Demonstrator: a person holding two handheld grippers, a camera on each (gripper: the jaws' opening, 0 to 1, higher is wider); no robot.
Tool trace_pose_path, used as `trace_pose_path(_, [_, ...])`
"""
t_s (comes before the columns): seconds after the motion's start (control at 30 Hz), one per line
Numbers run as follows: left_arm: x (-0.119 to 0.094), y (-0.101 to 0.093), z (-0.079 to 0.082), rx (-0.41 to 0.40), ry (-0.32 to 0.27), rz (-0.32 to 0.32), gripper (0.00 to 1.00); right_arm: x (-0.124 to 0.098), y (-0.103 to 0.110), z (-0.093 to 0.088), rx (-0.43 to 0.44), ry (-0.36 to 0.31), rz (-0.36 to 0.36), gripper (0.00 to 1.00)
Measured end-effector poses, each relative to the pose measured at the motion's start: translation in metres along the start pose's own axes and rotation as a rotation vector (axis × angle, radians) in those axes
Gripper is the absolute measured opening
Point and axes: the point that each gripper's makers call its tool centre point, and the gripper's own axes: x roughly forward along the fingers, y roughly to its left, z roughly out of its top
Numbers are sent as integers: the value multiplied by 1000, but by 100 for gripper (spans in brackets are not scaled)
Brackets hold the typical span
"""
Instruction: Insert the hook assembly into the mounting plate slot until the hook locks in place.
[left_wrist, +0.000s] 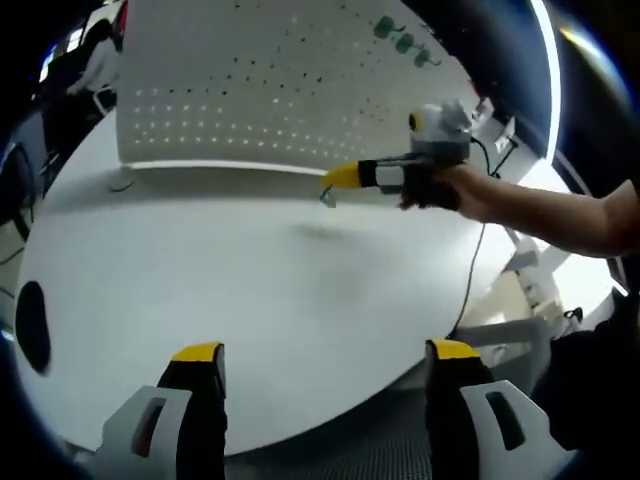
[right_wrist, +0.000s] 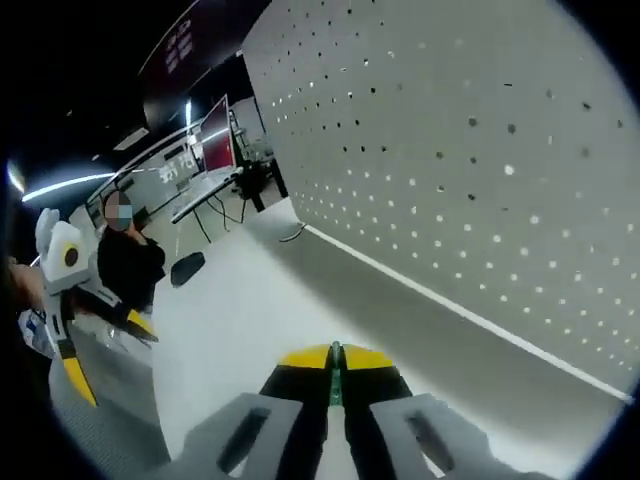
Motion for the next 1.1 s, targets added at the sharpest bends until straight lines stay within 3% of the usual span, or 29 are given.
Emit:
trace_pose_path(0.13, [-2,0,9,4,-15,0,83,-18,-3,22,51,-88,-38,0])
trace_pose_path(0.23, [-2,-6,22,-30,-61,-30,83,-36,-4,35,87,-147,-71,0])
trace_pose_path(0.47, [-4,-14,41,-4,-91,-36,83,-67,8,50,126,-241,-99,0])
trace_pose_path(0.63, [-3,-18,57,6,-123,-38,83,-80,29,50,158,-269,-79,0])
trace_pose_path(0.87, [4,-30,62,22,-133,-60,81,-89,56,44,198,-284,-55,0])
trace_pose_path(1.1, [9,-36,76,-18,-179,-70,76,-94,84,36,280,-324,-43,0])
